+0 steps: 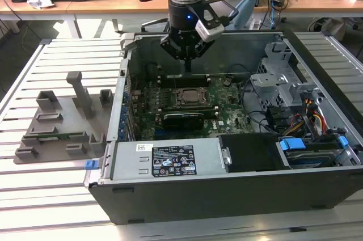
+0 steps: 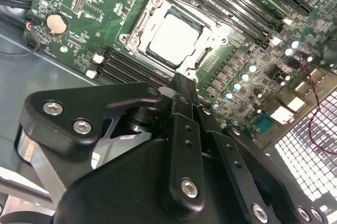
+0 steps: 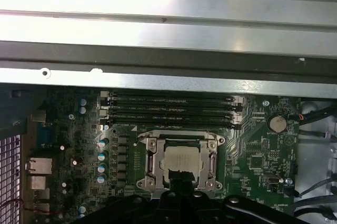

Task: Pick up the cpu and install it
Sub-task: 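Install the first cpu locking lever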

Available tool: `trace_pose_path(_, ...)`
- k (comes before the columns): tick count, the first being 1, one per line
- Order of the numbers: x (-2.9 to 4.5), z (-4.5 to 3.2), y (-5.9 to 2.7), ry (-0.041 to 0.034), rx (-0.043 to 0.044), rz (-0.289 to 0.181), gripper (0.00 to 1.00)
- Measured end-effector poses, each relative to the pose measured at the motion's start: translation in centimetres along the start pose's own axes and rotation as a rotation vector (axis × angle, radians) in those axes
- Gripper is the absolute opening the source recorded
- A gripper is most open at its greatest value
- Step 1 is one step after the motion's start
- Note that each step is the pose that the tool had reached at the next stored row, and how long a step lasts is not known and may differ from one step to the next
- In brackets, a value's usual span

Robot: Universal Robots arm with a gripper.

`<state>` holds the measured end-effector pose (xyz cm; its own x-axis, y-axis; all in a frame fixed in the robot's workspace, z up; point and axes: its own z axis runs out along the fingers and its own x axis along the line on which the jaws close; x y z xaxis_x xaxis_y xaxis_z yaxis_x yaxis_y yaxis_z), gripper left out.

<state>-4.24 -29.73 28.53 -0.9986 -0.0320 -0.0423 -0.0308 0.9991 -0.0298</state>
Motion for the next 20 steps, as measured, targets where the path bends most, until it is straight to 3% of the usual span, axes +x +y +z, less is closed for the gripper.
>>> trace_pose_path(11,1.20,-0.05,0.04,0.0001,0.0001,0.000,0.11)
trace_pose_path(20,3.59,-0.03,0.79,0.0000,0.0001,0.000,0.11)
